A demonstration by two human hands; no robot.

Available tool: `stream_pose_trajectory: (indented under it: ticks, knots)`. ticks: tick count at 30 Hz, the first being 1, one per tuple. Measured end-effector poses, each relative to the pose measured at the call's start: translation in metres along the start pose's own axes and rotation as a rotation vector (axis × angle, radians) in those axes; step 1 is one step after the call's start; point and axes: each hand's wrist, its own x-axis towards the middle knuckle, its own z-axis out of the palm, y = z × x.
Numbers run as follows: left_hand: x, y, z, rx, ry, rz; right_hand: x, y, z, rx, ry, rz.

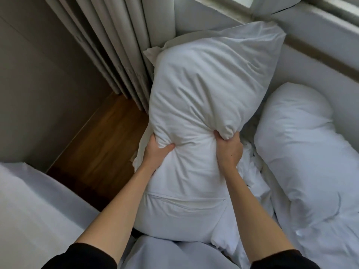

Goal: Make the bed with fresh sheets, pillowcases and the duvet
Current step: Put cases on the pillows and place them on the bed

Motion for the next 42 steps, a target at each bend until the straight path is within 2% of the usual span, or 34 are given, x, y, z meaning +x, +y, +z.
stream_pose_trajectory:
  ticks: [8,14,20,25,31,36,42]
  knots:
    - [-0.052,0.019,-0.042,-0.146,0.059,0.087,-0.053,-0.032,-0.037,0.175,0.032,-0.135]
    - [-0.097,0.029,-0.122,-0.164,0.149,0.205,-0.126,-0.081,-0.041,0.28,-0.028,-0.263]
    - [-0.155,-0.015,-0.218,-0.253,0.283,0.207,-0.221,-0.117,-0.001,0.226,-0.104,-0.408]
    - [-0.221,-0.085,-0.308,-0.383,0.473,0.116,-0.325,-0.145,0.059,0.137,-0.296,-0.552]
    - [-0.309,-0.18,-0.399,-0.611,0.795,-0.024,-0.465,-0.179,0.148,-0.031,-0.588,-0.781]
    - [-0.367,-0.24,-0.454,-0.783,1.074,-0.073,-0.574,-0.206,0.229,-0.148,-0.842,-1.009]
    - [-0.413,-0.296,-0.499,-0.885,1.452,-0.23,-0.699,-0.213,0.328,-0.263,-1.216,-1.205]
